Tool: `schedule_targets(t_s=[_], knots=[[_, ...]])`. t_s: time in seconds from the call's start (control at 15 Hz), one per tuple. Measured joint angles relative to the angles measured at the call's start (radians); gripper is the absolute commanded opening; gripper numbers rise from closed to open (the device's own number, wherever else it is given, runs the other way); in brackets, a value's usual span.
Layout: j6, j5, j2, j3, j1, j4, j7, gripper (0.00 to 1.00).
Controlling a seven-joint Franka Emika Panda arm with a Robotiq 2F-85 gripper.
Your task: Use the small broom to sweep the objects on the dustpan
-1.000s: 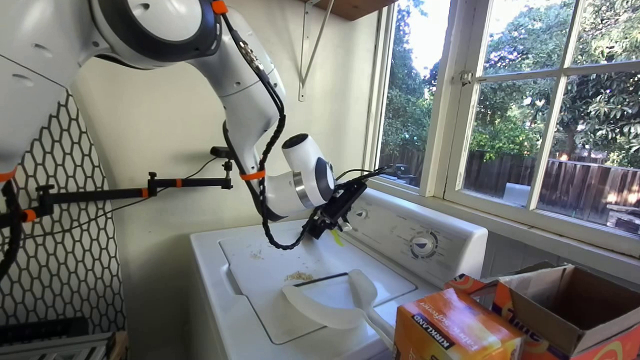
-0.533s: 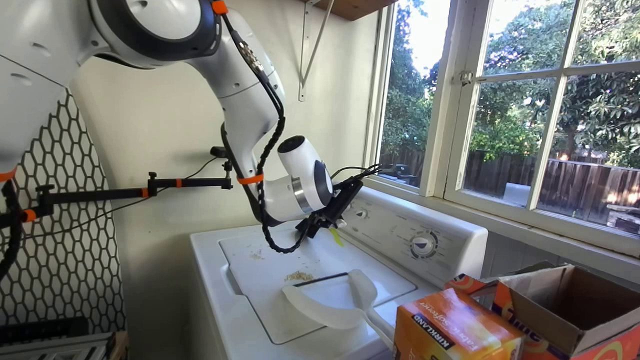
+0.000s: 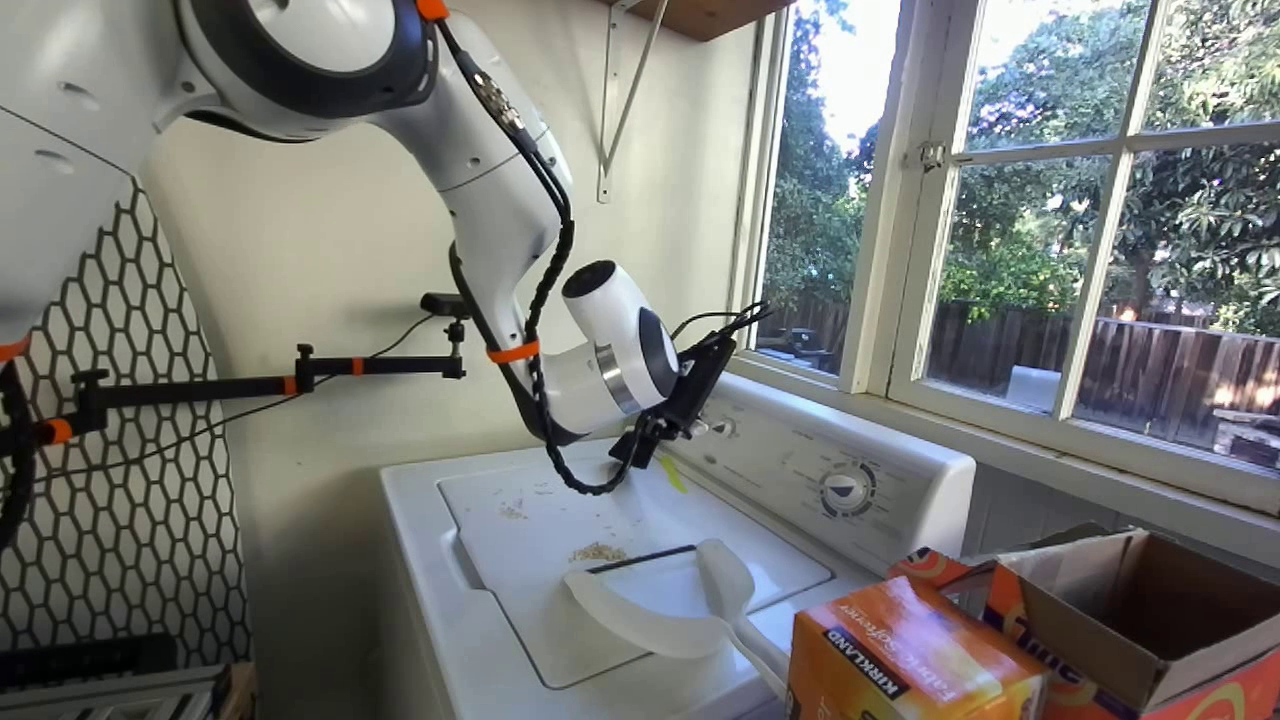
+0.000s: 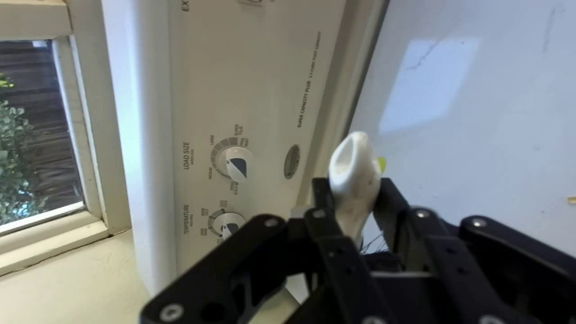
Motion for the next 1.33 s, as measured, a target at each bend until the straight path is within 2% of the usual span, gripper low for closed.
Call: schedule_targets(t_s=[0.27,0.53,0.8,1.33], knots=[[0.099,-0.001,0.013,-0.061,0.037,0.014,-0.080,0.07],[0.256,-0.001,0.053,-0.100,0.048,0.015,-0.182,0.07],[0.357,-0.016,0.103,-0.107,0.041,0.014,-0.265,0.07],[0.474,-0.180,0.121,-0.108,0.009,0.027,-0.306,0.07]])
